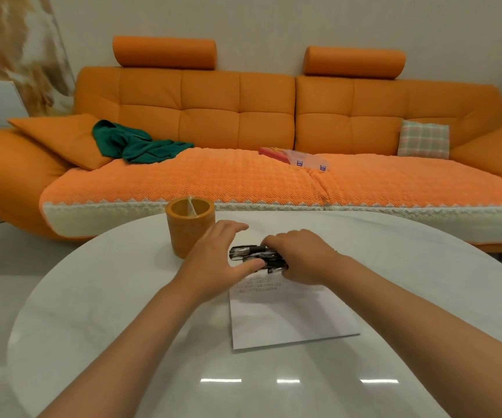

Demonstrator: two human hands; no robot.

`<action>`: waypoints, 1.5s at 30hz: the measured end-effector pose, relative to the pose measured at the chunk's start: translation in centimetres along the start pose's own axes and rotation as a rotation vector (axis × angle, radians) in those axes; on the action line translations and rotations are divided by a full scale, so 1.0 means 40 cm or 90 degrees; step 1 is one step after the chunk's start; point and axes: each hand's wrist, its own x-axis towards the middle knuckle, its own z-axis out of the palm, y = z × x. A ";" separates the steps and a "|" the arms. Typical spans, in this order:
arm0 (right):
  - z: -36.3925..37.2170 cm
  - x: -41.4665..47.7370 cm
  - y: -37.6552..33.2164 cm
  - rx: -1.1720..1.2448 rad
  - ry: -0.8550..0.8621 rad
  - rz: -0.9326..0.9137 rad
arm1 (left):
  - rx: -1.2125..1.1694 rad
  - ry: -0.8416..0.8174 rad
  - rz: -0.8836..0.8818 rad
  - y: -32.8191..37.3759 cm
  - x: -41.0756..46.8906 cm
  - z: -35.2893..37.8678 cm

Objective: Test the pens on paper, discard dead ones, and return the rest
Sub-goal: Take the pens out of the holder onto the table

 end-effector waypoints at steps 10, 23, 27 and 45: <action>-0.003 0.128 -0.254 0.053 -0.052 -0.154 | 0.042 -0.245 -0.181 -0.109 -0.134 -0.132; 0.009 0.141 -0.268 0.149 -0.061 -0.092 | 0.235 -0.301 -0.258 -0.158 -0.170 -0.162; 0.014 0.105 -0.217 0.212 -0.080 -0.009 | 0.280 -0.329 -0.279 -0.172 -0.161 -0.150; 0.051 0.045 -0.182 0.322 -0.010 0.060 | 0.256 -0.233 -0.088 -0.141 -0.189 -0.100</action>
